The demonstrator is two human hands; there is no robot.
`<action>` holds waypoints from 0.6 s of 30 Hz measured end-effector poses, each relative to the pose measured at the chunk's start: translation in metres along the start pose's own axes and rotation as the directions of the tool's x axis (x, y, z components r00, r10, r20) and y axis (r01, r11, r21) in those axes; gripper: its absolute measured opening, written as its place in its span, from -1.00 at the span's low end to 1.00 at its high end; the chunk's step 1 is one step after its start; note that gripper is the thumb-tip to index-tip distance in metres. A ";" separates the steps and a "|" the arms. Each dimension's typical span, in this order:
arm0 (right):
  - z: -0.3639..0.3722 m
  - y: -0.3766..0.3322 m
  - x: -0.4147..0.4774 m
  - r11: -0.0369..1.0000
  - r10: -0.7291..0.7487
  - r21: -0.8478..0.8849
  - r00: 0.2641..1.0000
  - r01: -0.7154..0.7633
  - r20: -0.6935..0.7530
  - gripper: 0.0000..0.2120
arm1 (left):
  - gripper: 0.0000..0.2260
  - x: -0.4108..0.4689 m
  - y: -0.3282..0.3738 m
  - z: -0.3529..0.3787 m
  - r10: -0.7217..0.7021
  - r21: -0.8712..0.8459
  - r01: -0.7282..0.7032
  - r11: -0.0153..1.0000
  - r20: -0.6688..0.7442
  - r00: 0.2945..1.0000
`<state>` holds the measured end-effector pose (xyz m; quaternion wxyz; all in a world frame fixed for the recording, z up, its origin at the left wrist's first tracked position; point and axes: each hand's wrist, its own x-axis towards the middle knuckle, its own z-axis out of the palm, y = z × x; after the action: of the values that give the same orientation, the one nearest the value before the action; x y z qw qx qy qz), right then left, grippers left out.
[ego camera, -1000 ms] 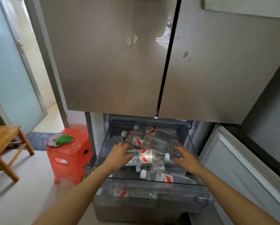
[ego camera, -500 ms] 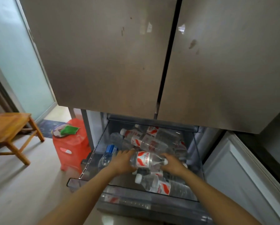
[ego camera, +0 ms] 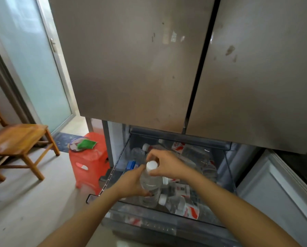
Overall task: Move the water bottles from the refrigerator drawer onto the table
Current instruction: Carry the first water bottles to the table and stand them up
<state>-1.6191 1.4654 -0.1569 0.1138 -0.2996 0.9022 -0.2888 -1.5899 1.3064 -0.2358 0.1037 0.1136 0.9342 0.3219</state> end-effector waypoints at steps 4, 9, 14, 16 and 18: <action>0.008 -0.001 0.009 0.987 0.051 0.151 0.998 -0.044 -0.041 -0.62 | -0.28 -0.003 -0.011 -0.002 -0.035 -0.142 0.027 0.990 -0.055 0.998; 0.017 0.046 -0.010 0.976 0.167 0.133 0.984 -0.175 0.066 -0.59 | -0.35 -0.003 -0.013 0.006 -0.045 -0.182 0.035 0.983 -0.051 0.998; 0.049 0.086 -0.035 0.967 0.252 -0.031 0.943 -0.252 0.219 -0.56 | -0.29 -0.003 -0.016 0.009 0.020 -0.199 -0.030 0.980 -0.056 0.998; 0.065 0.088 -0.033 0.974 0.219 -0.117 0.930 -0.192 0.297 -0.56 | -0.26 -0.003 -0.015 0.008 0.028 -0.210 -0.040 0.977 -0.062 0.998; 0.078 0.090 -0.027 0.965 0.229 -0.207 0.907 -0.163 0.352 -0.50 | -0.26 -0.003 -0.015 0.008 0.025 -0.229 -0.042 0.973 -0.078 0.997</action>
<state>-1.6107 1.5052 -0.2716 0.2854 -0.2652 0.9111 -0.1343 -1.5867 1.2986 -0.2505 0.0760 0.1046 0.8917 0.4337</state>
